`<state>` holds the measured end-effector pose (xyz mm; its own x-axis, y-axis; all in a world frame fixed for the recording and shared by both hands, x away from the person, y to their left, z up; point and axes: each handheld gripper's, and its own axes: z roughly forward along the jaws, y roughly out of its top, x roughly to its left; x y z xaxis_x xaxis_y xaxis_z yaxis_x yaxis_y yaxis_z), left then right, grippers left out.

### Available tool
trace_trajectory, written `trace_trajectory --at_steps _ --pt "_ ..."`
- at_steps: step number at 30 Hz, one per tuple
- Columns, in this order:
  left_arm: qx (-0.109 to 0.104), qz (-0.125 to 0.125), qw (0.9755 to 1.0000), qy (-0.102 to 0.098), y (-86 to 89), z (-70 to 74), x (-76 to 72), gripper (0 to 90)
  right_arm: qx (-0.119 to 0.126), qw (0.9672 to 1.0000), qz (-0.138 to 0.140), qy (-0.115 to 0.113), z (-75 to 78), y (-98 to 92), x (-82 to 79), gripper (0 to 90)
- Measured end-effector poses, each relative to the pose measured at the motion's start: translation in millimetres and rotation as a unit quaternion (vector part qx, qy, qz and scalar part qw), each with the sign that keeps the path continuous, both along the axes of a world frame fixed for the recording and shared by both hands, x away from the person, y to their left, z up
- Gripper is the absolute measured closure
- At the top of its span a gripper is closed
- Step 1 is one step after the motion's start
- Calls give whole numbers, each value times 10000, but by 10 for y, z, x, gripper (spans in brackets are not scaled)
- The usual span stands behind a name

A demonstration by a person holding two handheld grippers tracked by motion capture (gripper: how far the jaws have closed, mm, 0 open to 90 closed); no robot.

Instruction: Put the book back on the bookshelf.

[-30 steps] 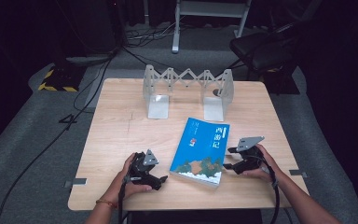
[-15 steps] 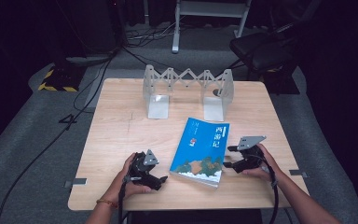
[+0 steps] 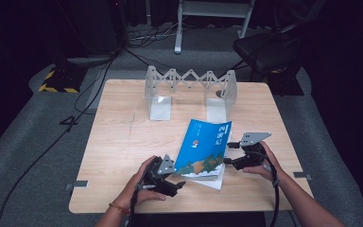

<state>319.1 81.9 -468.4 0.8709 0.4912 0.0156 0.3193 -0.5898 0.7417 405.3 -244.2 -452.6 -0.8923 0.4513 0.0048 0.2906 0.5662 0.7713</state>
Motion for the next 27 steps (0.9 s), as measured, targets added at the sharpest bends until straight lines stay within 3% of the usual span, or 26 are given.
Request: trace_trajectory --at_steps 4,6,9,13,17,19,22,24,27 --pt "-162 -83 9998 -22 -223 21 -33 173 39 10000 -35 -15 36 30 9 303" --pt "-60 -116 9998 -127 -316 23 -43 172 47 10000 -37 -28 56 44 14 303" --pt "-248 -75 9997 1 -373 9 -14 172 95 9999 -69 -61 98 75 23 303" --pt "-96 -55 9999 -132 -439 -30 1 173 79 9999 -95 -109 137 110 37 303" --pt "-37 153 9994 -301 -505 -80 50 183 96 9998 -120 -109 175 154 53 303" --pt "-80 139 9994 -320 -516 -80 60 205 118 9998 -119 -102 180 165 64 303" --pt "-215 -44 9985 -507 -523 -49 28 311 156 9997 -136 -100 191 183 75 303" --pt "-94 -9 9982 -591 -540 -45 15 336 165 9997 -132 -105 194 191 83 303" --pt "-120 119 9981 -597 -512 -39 28 389 153 9997 -141 -108 198 208 85 302"
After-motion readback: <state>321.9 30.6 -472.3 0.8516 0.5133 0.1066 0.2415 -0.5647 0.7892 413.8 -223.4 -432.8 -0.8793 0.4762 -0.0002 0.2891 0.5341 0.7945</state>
